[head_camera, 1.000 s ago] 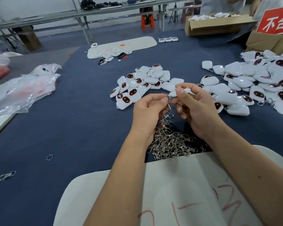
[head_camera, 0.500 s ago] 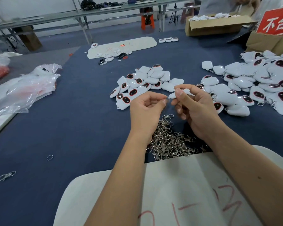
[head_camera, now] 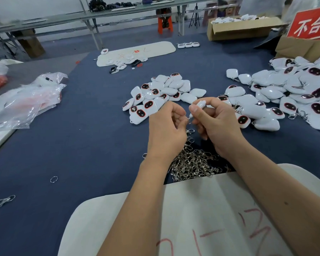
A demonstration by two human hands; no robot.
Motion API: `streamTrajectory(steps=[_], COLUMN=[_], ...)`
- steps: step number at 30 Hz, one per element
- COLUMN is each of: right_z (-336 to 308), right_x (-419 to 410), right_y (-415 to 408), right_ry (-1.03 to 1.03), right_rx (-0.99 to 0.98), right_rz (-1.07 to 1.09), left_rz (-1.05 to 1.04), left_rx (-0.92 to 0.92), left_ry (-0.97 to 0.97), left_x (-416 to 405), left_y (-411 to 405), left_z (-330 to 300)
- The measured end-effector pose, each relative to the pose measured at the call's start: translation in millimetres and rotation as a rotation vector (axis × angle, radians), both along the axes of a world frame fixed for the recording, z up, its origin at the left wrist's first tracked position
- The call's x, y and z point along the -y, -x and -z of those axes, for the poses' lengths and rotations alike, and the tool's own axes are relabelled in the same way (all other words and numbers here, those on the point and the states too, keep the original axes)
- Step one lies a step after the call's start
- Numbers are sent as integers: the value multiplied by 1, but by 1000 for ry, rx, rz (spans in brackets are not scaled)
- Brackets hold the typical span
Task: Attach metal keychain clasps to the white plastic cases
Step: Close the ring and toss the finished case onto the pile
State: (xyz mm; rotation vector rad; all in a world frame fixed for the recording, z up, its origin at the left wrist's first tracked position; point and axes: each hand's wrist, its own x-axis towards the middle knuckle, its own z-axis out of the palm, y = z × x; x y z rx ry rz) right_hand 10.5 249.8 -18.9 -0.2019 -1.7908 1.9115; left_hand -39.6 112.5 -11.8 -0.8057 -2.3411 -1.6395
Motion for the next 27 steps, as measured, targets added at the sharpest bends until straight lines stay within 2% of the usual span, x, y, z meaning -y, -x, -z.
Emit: streamTrajectory(steps=[4, 7, 11, 14, 16, 24, 27], right_z=[0, 0, -2, -3, -4, -4, -3], right_x=[1, 2, 0, -1, -2, -1, 1], right_y=[0, 0, 0, 1, 1, 0, 0], right_ry=[-65, -89, 29, 118, 162, 176, 140], right_rx=[7, 8, -7, -21, -26, -16, -18], right_rz=[-10, -3, 4, -20, -34, -35, 12], left_rz=[24, 15, -28, 14, 49, 3, -25], left_rx=[-111, -107, 151, 306, 346, 365, 267], left_ry=[103, 93, -101, -111, -111, -184, -142], left_x=[3, 3, -2, -3, -4, -3, -4], left_y=[2, 0, -1, -1, -3, -3, -4], left_z=[1, 0, -2, -4, -6, -10, -9])
